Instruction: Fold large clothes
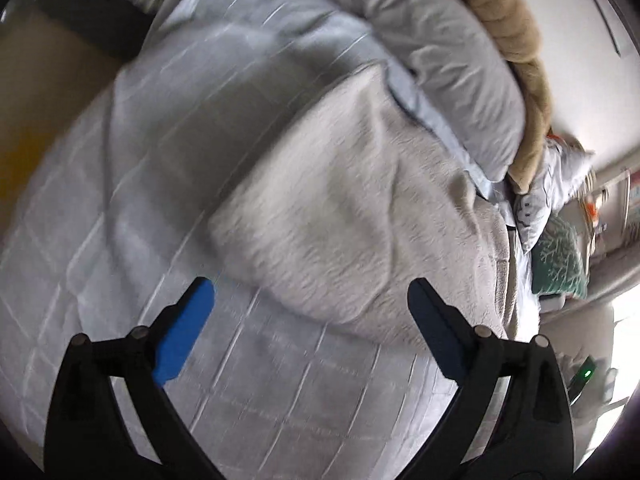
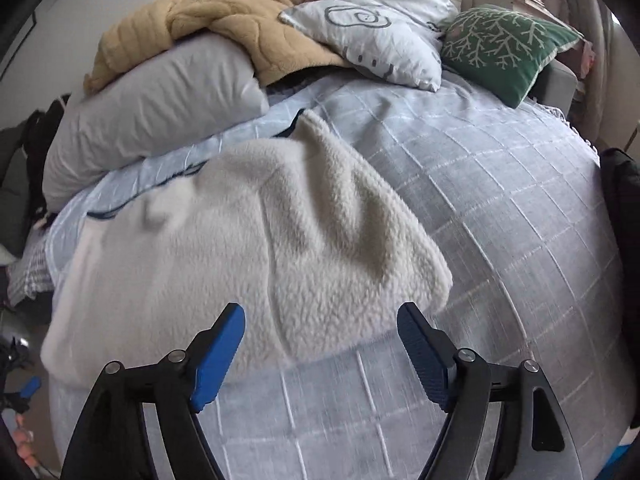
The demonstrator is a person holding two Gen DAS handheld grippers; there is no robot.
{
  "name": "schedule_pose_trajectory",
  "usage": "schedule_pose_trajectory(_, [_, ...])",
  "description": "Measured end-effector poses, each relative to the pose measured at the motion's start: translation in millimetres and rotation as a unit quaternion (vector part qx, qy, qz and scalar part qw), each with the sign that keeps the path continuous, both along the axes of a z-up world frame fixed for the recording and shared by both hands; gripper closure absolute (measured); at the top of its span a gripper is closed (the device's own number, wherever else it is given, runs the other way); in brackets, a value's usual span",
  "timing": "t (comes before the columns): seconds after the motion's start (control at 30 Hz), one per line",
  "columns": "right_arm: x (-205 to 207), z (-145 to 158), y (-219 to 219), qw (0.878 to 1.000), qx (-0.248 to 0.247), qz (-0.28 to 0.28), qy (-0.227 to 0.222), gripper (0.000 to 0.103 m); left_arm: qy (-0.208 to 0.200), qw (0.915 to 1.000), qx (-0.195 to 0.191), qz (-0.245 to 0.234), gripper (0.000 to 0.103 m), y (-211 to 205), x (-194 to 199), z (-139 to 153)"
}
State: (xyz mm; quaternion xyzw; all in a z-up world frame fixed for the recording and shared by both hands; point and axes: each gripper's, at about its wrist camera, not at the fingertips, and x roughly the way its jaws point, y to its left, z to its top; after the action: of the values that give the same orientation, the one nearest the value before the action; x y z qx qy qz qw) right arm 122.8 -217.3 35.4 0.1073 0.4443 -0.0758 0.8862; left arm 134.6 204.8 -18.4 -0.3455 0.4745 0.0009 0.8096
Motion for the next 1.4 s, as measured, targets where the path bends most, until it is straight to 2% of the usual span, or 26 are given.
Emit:
schedule_pose_trajectory(0.1, [-2, -4, -9, 1.000, -0.009, -0.017, 0.003, 0.023, 0.028, 0.9973, -0.066, 0.021, 0.006, 9, -2, -25])
schedule_pose_trajectory(0.17, [-1, -10, -16, 0.999, 0.005, -0.032, 0.015, 0.023, 0.038, 0.9929, -0.110, 0.027, 0.006, 11, 0, -39])
schedule_pose_trajectory(0.27, [0, -16, -19, 0.998, 0.034, -0.039, 0.025, 0.023, 0.033, 0.9837, -0.173, 0.033, 0.006, 5, 2, -54])
schedule_pose_trajectory(0.33, [2, -19, -16, 0.998, 0.050, -0.037, 0.028, 0.023, 0.023, 0.9791, -0.200, 0.031, 0.006, -2, 8, -58])
schedule_pose_trajectory(0.4, [4, -19, -8, 0.998, 0.051, -0.029, 0.028, 0.023, 0.015, 0.9783, -0.205, 0.025, 0.006, -10, 17, -59])
schedule_pose_trajectory(0.53, [8, -18, 9, 0.999, 0.045, -0.010, 0.025, 0.023, 0.008, 0.9813, -0.189, 0.037, 0.006, -18, 28, -63])
schedule_pose_trajectory(0.7, [13, -22, 24, 0.998, 0.051, -0.001, 0.021, 0.023, 0.013, 0.9810, -0.185, 0.058, 0.009, -22, 43, -83])
schedule_pose_trajectory(0.83, [19, -23, 40, 0.999, 0.046, 0.017, 0.013, 0.023, -0.011, 0.9795, -0.184, 0.082, 0.009, -21, 51, -86])
schedule_pose_trajectory(0.97, [25, -21, 68, 0.998, 0.034, 0.058, -0.008, 0.023, -0.032, 0.9764, -0.182, 0.112, 0.012, -19, 52, -86])
schedule_pose_trajectory(1.0, [26, -21, 74, 0.997, 0.034, 0.067, -0.012, 0.023, -0.035, 0.9764, -0.174, 0.123, 0.022, -19, 51, -85])
schedule_pose_trajectory(1.07, [28, -20, 88, 0.996, 0.028, 0.086, -0.022, 0.023, -0.035, 0.9777, -0.160, 0.131, 0.033, -18, 51, -85])
schedule_pose_trajectory(1.13, [28, -18, 99, 0.994, 0.016, 0.100, -0.033, 0.023, -0.046, 0.9792, -0.143, 0.136, 0.051, -19, 48, -76])
schedule_pose_trajectory(1.27, [27, -11, 122, 0.989, -0.008, 0.131, -0.067, 0.024, -0.082, 0.9853, -0.084, 0.124, 0.061, -29, 43, -44])
schedule_pose_trajectory(1.4, [29, -10, 139, 0.983, 0.003, 0.164, -0.080, 0.040, -0.130, 0.9851, -0.038, 0.105, 0.063, -42, 36, -11])
